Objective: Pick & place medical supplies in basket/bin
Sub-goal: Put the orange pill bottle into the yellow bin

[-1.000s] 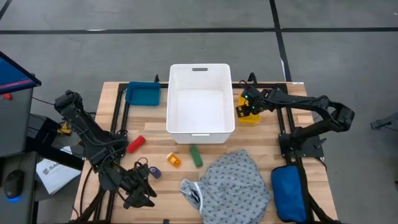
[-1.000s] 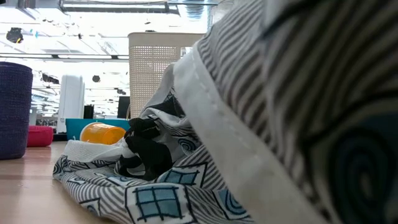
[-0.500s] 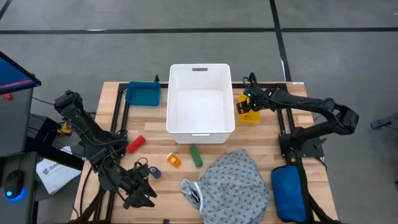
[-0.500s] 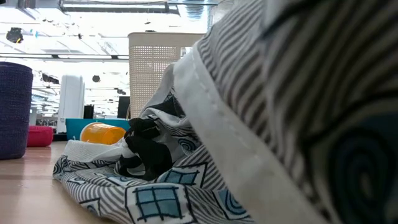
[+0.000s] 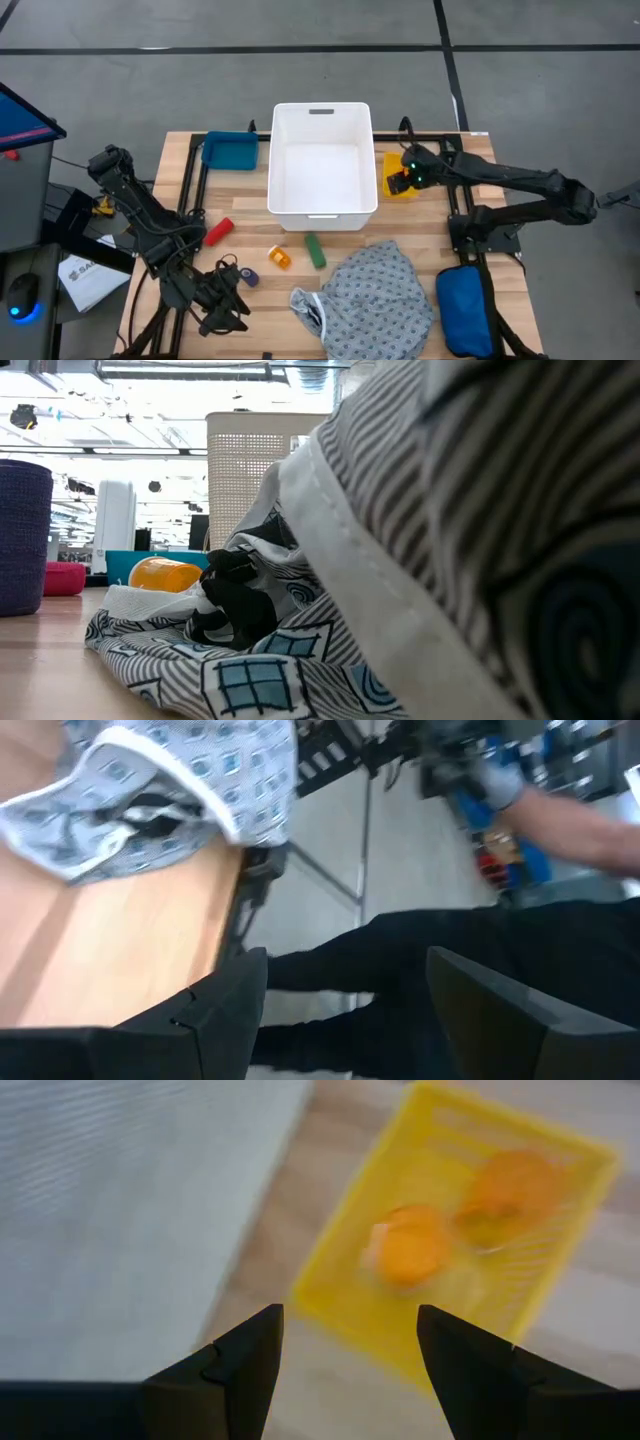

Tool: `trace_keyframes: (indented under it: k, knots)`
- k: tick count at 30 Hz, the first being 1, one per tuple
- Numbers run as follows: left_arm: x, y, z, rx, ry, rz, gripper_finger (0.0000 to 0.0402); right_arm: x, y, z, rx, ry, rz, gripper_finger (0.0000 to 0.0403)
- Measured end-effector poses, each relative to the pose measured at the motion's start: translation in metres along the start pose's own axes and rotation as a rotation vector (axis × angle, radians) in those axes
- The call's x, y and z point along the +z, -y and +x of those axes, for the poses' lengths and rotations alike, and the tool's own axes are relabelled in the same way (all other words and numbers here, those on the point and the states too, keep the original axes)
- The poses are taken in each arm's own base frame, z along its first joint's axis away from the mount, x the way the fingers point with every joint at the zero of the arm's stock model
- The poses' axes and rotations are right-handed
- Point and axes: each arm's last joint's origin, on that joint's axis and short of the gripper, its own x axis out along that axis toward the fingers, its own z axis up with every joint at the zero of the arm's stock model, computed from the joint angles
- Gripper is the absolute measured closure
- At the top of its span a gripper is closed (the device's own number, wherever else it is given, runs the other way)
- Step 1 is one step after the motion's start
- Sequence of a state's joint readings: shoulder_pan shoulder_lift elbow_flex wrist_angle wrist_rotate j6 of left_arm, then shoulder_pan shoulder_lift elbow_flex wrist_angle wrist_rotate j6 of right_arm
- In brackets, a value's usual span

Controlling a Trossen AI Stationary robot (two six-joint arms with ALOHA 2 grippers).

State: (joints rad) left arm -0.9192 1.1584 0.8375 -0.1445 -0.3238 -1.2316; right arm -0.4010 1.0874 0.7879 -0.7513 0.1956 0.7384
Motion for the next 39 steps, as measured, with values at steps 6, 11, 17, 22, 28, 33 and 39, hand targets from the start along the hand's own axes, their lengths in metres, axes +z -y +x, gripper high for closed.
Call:
trace_keyframes:
  k: [6, 11, 17, 22, 28, 33, 39]
  knots:
    - [-0.002, -0.005, -0.001, 0.081, 0.064, 0.051, 0.0134, -0.021, -0.015, -0.033, 0.187, 0.032, 0.02, 0.0175]
    - [0.015, -0.01, 0.003, 0.134, 0.145, 0.265, 0.0134, -0.033, -0.022, -0.058, 0.339, 0.085, 0.046, 0.0175]
    - [0.056, -0.034, 0.002, 0.328, -0.035, 0.481, 0.0134, -0.042, -0.021, -0.073, 0.388, 0.129, 0.08, 0.0175]
    - [0.082, -0.058, -0.008, 0.43, -0.243, 0.537, 0.0134, -0.047, -0.023, -0.077, 0.413, 0.129, 0.097, 0.0175]
    - [0.093, -0.09, -0.01, 0.462, -0.346, 0.471, 0.0129, -0.05, -0.027, -0.08, 0.456, 0.125, 0.083, 0.0175]
    - [0.096, -0.104, -0.006, 0.422, -0.325, 0.465, 0.0117, -0.052, -0.029, -0.082, 0.46, 0.141, 0.086, 0.0175]
    - [0.095, -0.126, -0.002, 0.422, -0.34, 0.359, 0.011, -0.054, -0.031, -0.084, 0.474, 0.153, 0.092, 0.0175]
